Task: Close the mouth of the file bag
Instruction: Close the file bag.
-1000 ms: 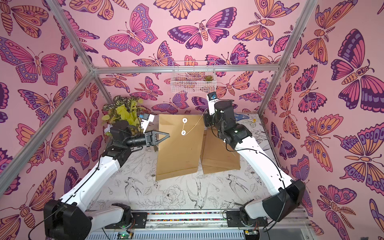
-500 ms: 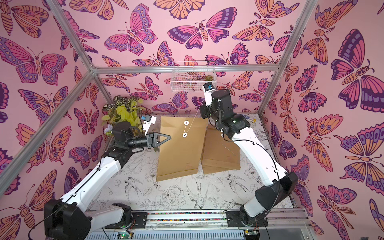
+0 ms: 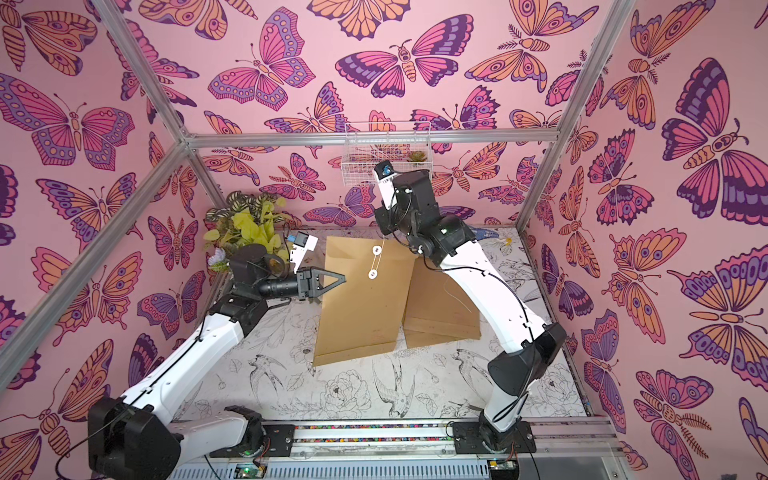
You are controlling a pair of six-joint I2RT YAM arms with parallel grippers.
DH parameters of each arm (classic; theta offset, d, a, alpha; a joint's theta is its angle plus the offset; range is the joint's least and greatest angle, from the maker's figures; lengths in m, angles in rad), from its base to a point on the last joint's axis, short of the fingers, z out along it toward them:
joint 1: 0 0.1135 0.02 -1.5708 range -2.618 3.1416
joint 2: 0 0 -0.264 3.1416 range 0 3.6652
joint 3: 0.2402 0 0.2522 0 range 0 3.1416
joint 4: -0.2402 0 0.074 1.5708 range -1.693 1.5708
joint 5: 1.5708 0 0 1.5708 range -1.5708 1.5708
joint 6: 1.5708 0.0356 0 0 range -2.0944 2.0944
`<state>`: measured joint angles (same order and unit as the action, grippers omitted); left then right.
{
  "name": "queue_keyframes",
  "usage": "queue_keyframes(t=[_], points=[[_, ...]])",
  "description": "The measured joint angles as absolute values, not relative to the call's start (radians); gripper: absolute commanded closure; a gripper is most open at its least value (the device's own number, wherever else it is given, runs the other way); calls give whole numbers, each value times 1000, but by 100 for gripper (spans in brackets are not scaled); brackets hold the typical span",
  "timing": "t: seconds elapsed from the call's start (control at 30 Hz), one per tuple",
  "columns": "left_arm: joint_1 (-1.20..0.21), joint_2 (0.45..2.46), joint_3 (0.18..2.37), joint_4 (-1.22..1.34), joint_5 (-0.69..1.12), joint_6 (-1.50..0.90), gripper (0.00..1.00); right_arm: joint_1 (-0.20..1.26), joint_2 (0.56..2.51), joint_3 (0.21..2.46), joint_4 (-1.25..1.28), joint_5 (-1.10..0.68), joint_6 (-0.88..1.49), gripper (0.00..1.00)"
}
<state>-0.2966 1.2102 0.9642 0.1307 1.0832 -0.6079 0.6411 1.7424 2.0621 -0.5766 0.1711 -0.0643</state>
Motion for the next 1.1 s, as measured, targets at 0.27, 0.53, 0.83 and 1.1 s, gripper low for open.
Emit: queue_keyframes(t=[0.27, 0.53, 0.83, 1.1], points=[[-308, 1210, 964, 125, 1065, -594, 100, 714, 1802, 2159, -616, 172, -80, 100], [-308, 1231, 981, 27, 977, -552, 100, 809, 1814, 2182, -675, 245, -134, 100], [-308, 1244, 1027, -72, 865, -495, 100, 889, 1895, 2356, -894, 366, -183, 100], [-308, 1248, 1031, -92, 847, -485, 100, 886, 1922, 2442, -1042, 228, -79, 100]])
